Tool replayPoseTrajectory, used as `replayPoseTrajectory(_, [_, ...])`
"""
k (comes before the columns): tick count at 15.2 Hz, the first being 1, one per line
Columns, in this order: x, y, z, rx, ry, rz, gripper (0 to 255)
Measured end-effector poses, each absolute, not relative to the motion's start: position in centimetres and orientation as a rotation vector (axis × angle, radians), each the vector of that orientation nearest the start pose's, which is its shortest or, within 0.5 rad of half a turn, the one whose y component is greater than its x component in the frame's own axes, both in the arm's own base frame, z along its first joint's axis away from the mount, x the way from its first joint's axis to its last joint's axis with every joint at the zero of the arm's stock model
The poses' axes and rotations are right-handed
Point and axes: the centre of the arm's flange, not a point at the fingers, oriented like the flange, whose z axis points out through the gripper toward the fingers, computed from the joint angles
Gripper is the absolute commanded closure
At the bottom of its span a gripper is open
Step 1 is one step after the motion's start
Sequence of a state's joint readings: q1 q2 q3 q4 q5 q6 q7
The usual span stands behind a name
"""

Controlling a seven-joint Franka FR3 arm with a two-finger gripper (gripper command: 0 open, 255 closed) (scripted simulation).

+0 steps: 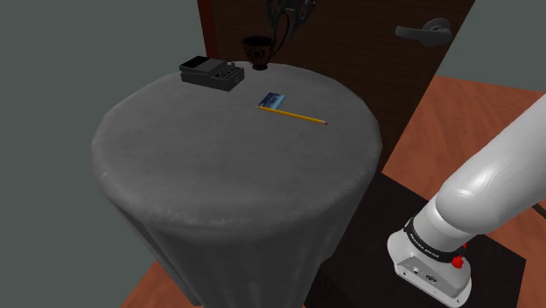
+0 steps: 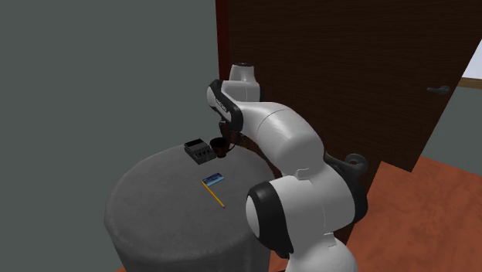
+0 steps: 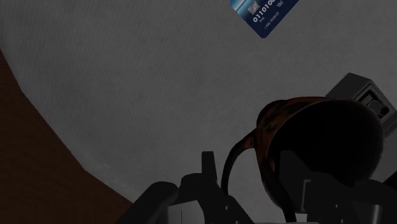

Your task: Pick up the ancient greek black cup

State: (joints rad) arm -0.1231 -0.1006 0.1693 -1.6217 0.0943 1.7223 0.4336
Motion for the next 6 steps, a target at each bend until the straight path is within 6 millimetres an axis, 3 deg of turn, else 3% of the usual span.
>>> replayPoseTrajectory(6, [53.8,3.8,69.9,-2.95,0.585,-0.265,255])
